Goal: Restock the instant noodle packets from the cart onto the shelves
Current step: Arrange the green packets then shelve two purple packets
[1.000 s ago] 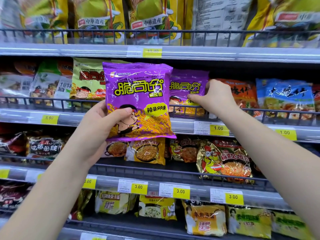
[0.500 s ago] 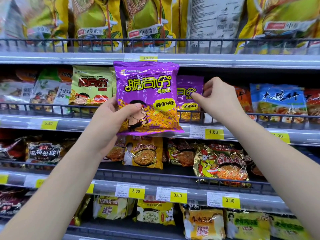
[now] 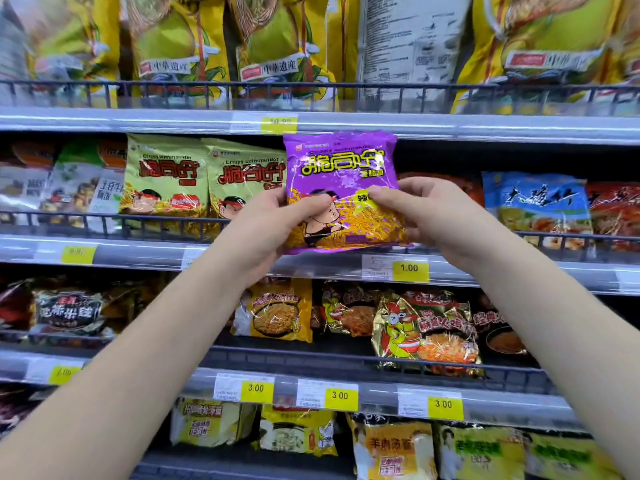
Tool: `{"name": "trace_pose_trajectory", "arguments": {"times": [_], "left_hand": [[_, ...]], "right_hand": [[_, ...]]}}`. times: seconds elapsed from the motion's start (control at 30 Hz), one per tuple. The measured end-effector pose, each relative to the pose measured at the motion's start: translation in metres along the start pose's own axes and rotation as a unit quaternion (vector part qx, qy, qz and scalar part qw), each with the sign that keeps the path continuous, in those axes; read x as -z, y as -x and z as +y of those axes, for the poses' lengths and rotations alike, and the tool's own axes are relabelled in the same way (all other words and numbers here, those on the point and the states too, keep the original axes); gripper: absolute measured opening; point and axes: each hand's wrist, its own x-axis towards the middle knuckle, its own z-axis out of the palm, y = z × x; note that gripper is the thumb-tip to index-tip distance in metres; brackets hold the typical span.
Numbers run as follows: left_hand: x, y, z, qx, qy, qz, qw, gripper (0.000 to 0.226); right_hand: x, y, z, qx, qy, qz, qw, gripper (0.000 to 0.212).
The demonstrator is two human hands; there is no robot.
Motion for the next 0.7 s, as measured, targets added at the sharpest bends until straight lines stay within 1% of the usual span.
{"name": "trace_pose_trajectory", "arguments": {"times": [0.07, 0.17, 0.27, 0.3, 0.37, 0.43, 0.47, 0.53, 0.6, 0.7], "left_hand": [[0.0, -0.003, 0.002, 0.016, 0.006, -0.005, 1.0, 0.012], [0.005, -0.006, 0.005, 0.028, -0.014, 0.013, 0.999, 0.018], [0.011, -0.01, 0.005, 0.012, -0.089, 0.022, 0.996, 0.017], [0.013, -0.011, 0.006, 0.001, -0.122, 0.024, 0.992, 0.016], [0.014, -0.012, 0.01, -0.027, -0.166, 0.032, 0.985, 0.015], [0.016, -0.016, 0.014, -0.049, -0.176, 0.037, 0.982, 0.01], [0.016, -0.019, 0.017, -0.053, -0.168, 0.031, 0.984, 0.014], [0.017, -0.025, 0.02, -0.058, -0.154, 0.017, 0.986, 0.032], [0.018, -0.032, 0.02, -0.065, -0.162, 0.025, 0.984, 0.045], [0.016, -0.043, 0.017, -0.085, -0.176, 0.052, 0.979, 0.051]], "right_hand": [[0.003, 0.0, 0.001, -0.015, -0.003, -0.003, 1.0, 0.038], [0.005, -0.003, 0.007, -0.032, 0.017, 0.002, 0.999, 0.042], [0.003, -0.004, 0.007, -0.039, 0.022, 0.002, 0.999, 0.061], [0.003, -0.005, 0.008, -0.038, 0.016, 0.003, 0.999, 0.061], [0.003, -0.01, 0.008, -0.034, -0.002, 0.011, 0.999, 0.048], [0.003, -0.015, 0.007, -0.028, -0.01, 0.028, 0.999, 0.041], [0.002, -0.017, 0.006, -0.026, -0.01, 0.036, 0.999, 0.039], [0.002, -0.021, 0.004, -0.027, -0.007, 0.047, 0.999, 0.032], [0.003, -0.026, 0.0, -0.025, 0.003, 0.058, 0.998, 0.033], [0.006, -0.036, -0.001, 0.0, 0.064, 0.086, 0.994, 0.039]]}}
